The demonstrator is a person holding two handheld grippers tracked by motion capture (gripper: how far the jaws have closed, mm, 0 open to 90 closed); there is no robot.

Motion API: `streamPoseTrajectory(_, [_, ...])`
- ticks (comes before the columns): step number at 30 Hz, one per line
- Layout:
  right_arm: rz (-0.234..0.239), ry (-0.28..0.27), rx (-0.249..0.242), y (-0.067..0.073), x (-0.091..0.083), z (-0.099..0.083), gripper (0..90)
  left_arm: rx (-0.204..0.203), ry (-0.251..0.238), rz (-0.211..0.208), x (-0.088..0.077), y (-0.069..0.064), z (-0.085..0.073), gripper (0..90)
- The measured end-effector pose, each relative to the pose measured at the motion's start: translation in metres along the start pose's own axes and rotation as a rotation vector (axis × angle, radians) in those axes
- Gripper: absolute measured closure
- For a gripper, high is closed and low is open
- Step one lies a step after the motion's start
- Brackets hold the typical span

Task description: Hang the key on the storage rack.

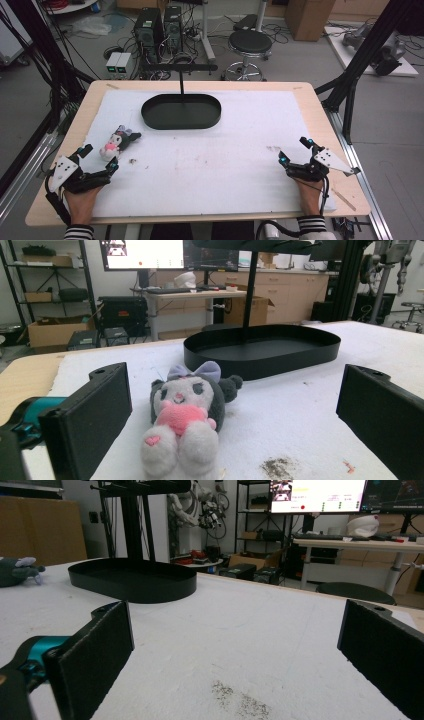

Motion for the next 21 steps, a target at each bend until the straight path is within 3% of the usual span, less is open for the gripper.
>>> streamPoseTrajectory(13, [0.036, -0.004, -0.001, 0.0040, -0.0010, 0.0007, 0.5, -0.019, 0.020, 0.007, 0.0019, 0.0025, 0.0001, 1.7])
streamPoseTrajectory(21, [0.032, -0.010, 0.002, 0.0029, -0.0006, 0.0007, 0.5, -0.020, 0.024, 0.001, 0.0019, 0.0024, 0.0003, 1.7])
Point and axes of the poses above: each handheld gripper's, and its own axes: x roughly forward along the jaws, z roughly out of its top, y roughly to its left, the point moved 5 cm from there along x, roughly forward along the jaws, and after that the axes turned 7 degrees about -x, right-handed, at the moved point
